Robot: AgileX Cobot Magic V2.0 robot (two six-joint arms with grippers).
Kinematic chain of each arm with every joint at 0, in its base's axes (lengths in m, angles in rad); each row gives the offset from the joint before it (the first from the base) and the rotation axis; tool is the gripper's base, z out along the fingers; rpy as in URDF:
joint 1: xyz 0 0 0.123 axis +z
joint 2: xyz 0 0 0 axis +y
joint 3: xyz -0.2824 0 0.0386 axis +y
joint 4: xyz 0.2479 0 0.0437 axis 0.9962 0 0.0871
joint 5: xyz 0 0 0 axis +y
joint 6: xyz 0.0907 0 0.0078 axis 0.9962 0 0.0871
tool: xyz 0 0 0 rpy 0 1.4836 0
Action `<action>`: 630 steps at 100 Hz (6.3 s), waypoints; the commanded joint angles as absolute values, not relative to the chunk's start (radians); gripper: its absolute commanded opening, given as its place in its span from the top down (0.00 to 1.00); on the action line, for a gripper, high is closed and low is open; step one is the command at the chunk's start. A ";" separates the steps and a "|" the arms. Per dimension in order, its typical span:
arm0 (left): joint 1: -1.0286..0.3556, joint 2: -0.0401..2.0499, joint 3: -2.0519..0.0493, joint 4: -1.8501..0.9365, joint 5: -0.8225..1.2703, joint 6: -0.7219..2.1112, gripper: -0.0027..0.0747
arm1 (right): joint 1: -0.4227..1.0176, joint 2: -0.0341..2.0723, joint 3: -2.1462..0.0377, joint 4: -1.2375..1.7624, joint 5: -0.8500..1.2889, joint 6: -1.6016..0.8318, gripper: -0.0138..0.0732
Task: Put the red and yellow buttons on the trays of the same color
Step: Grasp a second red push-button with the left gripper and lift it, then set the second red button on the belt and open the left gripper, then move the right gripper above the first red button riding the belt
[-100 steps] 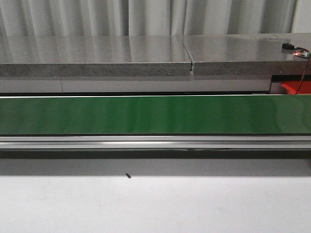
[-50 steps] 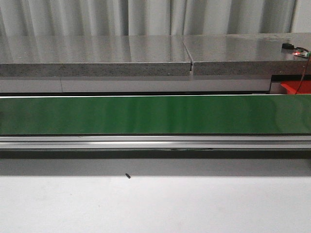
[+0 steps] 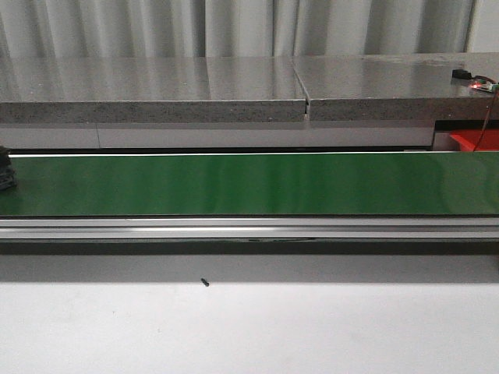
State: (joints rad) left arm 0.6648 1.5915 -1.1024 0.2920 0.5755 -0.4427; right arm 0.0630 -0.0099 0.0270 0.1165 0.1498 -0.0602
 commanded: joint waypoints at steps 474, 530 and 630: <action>0.056 1.348 -1.296 -0.089 0.739 0.053 0.10 | 0.064 -0.030 0.011 0.118 0.066 -0.063 0.92; -0.019 0.726 -0.787 -0.073 0.526 0.051 0.10 | 0.064 -0.030 0.011 0.118 0.066 -0.063 0.92; -0.019 0.310 -0.455 -0.112 0.536 0.051 0.99 | 0.064 -0.004 -0.169 0.130 0.048 -0.063 0.92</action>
